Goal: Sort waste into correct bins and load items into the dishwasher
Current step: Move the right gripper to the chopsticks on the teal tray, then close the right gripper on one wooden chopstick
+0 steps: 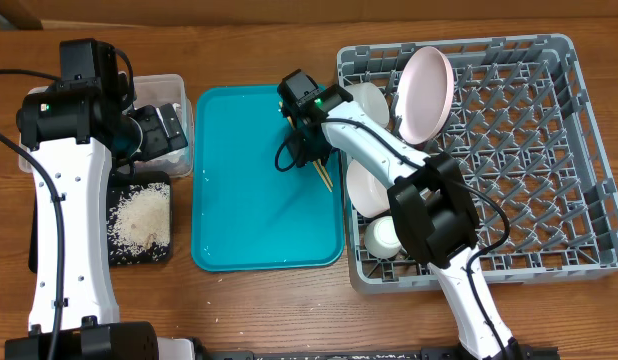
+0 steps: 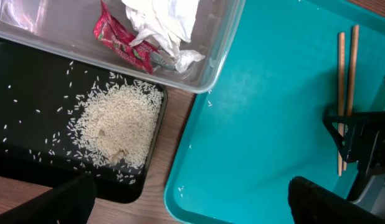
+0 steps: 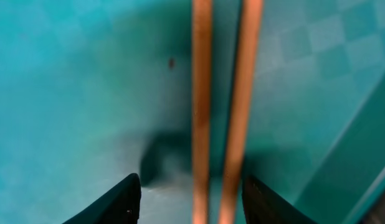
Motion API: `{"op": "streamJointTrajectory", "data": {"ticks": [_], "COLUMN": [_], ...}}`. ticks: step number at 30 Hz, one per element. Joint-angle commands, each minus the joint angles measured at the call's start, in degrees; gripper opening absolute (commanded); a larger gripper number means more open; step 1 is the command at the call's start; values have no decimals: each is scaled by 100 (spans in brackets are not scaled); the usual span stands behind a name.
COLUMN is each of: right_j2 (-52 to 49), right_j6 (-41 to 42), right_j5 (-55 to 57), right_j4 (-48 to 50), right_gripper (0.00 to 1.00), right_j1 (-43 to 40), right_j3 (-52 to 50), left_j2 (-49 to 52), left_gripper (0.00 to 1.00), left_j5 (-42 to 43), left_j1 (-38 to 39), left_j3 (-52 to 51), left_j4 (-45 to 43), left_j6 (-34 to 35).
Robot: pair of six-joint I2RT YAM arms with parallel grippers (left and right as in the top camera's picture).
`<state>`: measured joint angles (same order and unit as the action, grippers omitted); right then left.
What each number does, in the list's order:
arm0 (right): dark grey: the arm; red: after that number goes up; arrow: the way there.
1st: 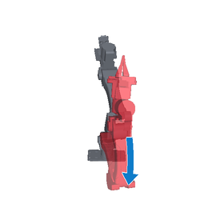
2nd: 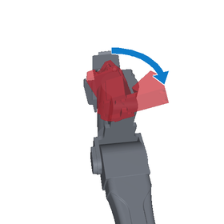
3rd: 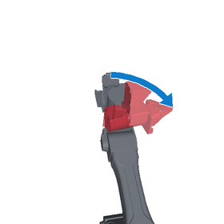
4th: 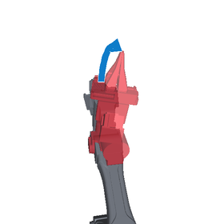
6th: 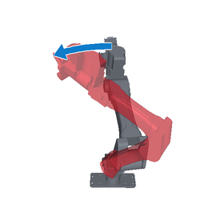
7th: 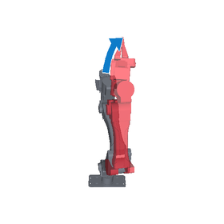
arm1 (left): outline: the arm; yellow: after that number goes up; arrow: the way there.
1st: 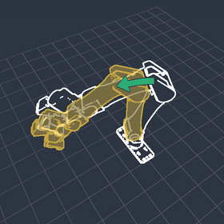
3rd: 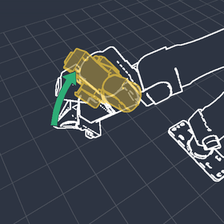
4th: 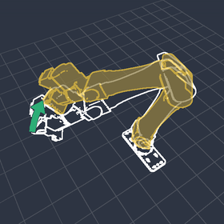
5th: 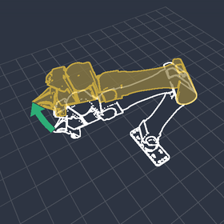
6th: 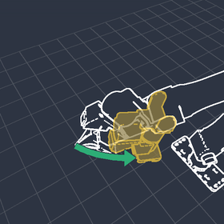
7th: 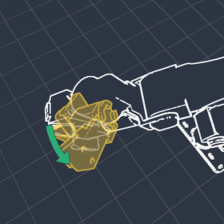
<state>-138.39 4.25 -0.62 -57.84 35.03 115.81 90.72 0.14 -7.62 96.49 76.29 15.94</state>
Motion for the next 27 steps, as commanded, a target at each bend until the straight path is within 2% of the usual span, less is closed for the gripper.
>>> {"op": "streamJointTrajectory", "data": {"ticks": [1, 4, 12, 18, 27], "right_j2": [-188, -297, -457, -457, -457], "right_j6": [4, 48, 802, 1714, 1676], "right_j5": [63, 72, 122, 48, -201], "right_j4": [42, 33, -442, -1078, -1633], "right_gripper": [52, 49, 25, 20, 14], "right_j1": [127, 177, 258, 258, 313], "right_j3": [-11, -11, -11, -11, -2], "left_j2": [-9, -9, -9, -9, -9], "left_gripper": [100, 100, 100, 100, 100], "left_j5": [-57, -57, -57, -57, -57], "left_j1": [-20, -20, -20, -20, -20], "left_j3": [63, 63, 63, 63, 63], "left_j4": [-7, -4, -4, -7, -4], "left_j6": [-52, -52, -52, -52, -52]}}
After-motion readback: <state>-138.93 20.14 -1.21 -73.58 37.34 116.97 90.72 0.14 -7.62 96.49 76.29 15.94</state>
